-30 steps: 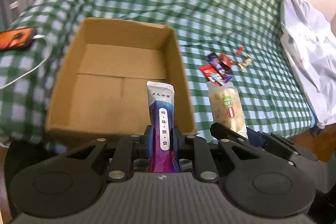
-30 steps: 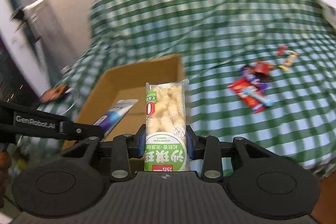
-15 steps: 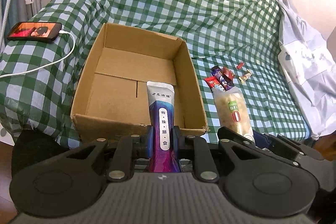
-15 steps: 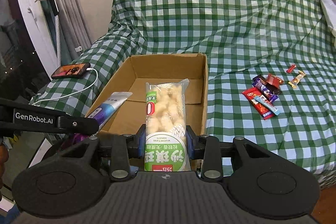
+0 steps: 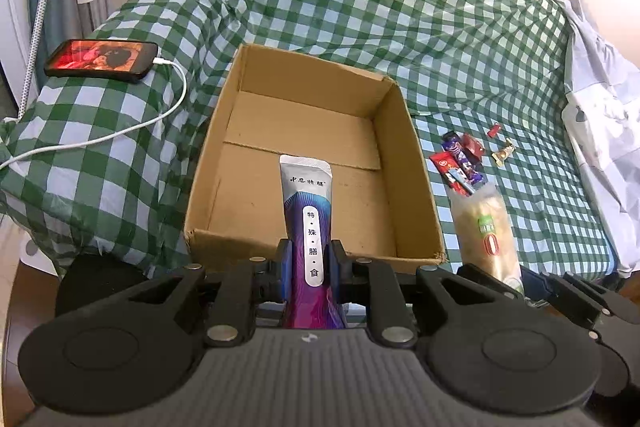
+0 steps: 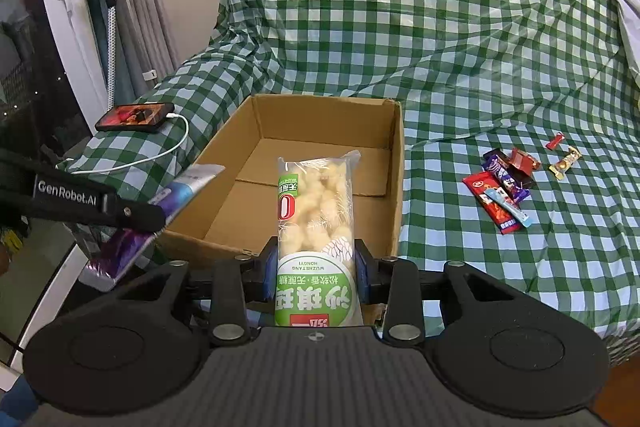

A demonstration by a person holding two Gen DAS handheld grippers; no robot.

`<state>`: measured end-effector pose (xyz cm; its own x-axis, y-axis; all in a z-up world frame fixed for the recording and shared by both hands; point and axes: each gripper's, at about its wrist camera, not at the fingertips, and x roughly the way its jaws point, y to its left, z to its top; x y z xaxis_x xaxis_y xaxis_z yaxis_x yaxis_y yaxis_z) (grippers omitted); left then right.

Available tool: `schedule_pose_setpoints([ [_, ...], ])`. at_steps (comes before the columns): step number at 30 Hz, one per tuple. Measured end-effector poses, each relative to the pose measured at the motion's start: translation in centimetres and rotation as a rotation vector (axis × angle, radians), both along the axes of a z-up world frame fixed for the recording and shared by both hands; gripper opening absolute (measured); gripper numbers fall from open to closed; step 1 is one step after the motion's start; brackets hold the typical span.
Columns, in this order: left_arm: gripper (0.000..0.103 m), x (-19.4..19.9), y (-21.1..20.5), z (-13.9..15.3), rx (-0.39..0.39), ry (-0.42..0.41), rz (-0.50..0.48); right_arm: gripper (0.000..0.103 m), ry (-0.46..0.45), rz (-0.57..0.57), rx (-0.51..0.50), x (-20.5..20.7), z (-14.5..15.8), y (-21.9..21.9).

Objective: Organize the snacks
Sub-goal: 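Carry both snacks over the box and open both tools to drop them inside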

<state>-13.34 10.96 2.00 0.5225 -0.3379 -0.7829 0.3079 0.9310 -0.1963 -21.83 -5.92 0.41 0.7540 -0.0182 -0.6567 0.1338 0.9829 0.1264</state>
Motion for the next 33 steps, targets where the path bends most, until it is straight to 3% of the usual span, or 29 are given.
schedule_pose_setpoints([
  [22, 0.02, 3.8, -0.5, -1.7, 0.013, 0.052, -0.002, 0.038, 0.069, 0.011, 0.003, 2.9, -1.6, -1.0],
  [33, 0.02, 7.5, -1.7, -2.8, 0.083, 0.059, 0.009, 0.038, 0.087, 0.018, 0.023, 6.3, -2.5, -1.8],
])
